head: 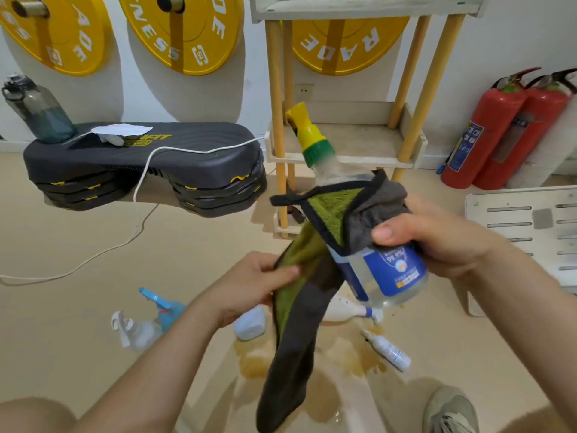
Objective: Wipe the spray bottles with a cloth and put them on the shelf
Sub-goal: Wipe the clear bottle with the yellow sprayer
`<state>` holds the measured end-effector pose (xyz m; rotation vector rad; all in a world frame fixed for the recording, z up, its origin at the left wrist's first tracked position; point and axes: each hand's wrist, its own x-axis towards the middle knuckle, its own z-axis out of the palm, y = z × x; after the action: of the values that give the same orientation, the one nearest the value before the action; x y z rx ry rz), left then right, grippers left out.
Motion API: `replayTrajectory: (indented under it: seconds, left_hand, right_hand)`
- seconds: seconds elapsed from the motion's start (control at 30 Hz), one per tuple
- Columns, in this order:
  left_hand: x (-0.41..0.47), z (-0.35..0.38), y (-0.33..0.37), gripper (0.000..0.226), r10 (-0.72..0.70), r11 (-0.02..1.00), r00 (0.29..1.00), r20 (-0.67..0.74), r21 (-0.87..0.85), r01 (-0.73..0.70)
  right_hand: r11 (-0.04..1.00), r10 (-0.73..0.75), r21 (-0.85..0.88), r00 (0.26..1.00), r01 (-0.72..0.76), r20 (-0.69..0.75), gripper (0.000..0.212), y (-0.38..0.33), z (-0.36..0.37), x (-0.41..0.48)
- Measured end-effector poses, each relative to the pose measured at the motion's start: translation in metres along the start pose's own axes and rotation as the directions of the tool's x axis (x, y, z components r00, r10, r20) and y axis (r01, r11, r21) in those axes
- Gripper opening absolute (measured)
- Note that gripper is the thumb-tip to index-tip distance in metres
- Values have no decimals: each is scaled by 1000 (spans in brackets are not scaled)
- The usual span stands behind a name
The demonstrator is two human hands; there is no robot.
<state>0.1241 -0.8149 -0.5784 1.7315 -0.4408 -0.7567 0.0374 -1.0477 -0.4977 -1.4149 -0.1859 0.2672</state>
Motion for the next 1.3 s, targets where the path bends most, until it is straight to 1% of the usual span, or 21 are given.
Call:
replayTrajectory:
  seconds: [0.07,0.13,0.2,0.23,0.3,0.33,0.4,0.43,0.5,0.57,0.63,0.67,0.7,0.73,0.8,0.87,0.97,1.07,1.13,1.2,1.3]
  left_hand:
    - [1,-3,5,20,39,999,979,-201,25,-34]
    - [-3,-4,21,14,108,994,959,-262,25,-106]
    - [-10,3,35,7,93,994,961,-260,-27,-103]
    - [-13,7,40,9,50,995,967,-250,-76,-71]
    - [-18,17,47,23,-25,961,986,-166,-276,-22]
    - [-20,22,50,34,-42,913,995,-89,-409,2]
    - [-23,30,53,52,-23,818,1000,-4,-575,16]
    - [-23,33,52,56,-10,804,1000,-2,-595,7]
    - [-20,37,49,57,3,809,998,-70,-587,-43]
    - [-16,36,46,54,19,849,980,-197,-515,-120]
    - [-14,32,44,49,80,941,932,-353,-282,-187]
    - [-13,30,44,46,131,967,901,-414,-148,-208]
    - [-11,29,44,42,169,972,880,-444,-75,-224]
    - [-10,30,43,38,178,970,876,-448,-68,-232]
    - [-8,34,43,32,67,953,893,-445,-238,-189]
    - [-4,33,42,31,-36,913,874,-485,-371,-168]
    - [-2,26,44,28,-10,881,850,-526,-407,-241]
    - [2,19,48,27,-5,829,886,-463,-498,-255]
    - [4,10,50,35,-14,765,937,-348,-608,-214]
    - [4,3,49,41,8,703,974,-226,-692,-167]
    - [7,5,45,31,46,655,978,-202,-733,-182]
  right_hand:
    - [992,62,-102,990,-76,-129,51,1,-3,0]
    - [974,102,-172,960,-149,-259,38,8,-1,3]
    - [938,130,-254,917,-237,-377,37,20,1,9]
    - [919,129,-283,888,-274,-441,42,28,2,12]
    - [882,78,-345,823,-320,-563,67,43,5,20]
    - [864,32,-386,799,-323,-600,77,48,7,24]
    - [856,-56,-418,750,-304,-659,81,56,12,31]
    - [864,-87,-415,728,-285,-680,80,59,15,34]
    - [875,-117,-408,703,-261,-701,77,62,19,38]
    - [897,-101,-376,721,-231,-686,85,65,22,43]
    - [948,-62,-277,760,-158,-646,92,66,27,47]
    - [967,-51,-226,780,-117,-623,90,66,29,49]
    - [978,-52,-193,799,-81,-600,85,66,32,50]
    - [981,-67,-188,817,-52,-573,80,66,35,50]
    - [968,-119,-249,852,-13,-510,74,67,45,51]
    - [940,-187,-341,871,24,-455,74,71,54,53]
    - [913,-275,-393,881,113,-385,77,72,63,56]
    - [880,-319,-451,890,150,-327,78,67,67,56]
    - [875,-302,-465,903,135,-306,77,61,67,52]
    - [879,-228,-468,940,87,-253,77,53,65,47]
    - [901,-96,-433,978,5,-187,82,44,58,44]
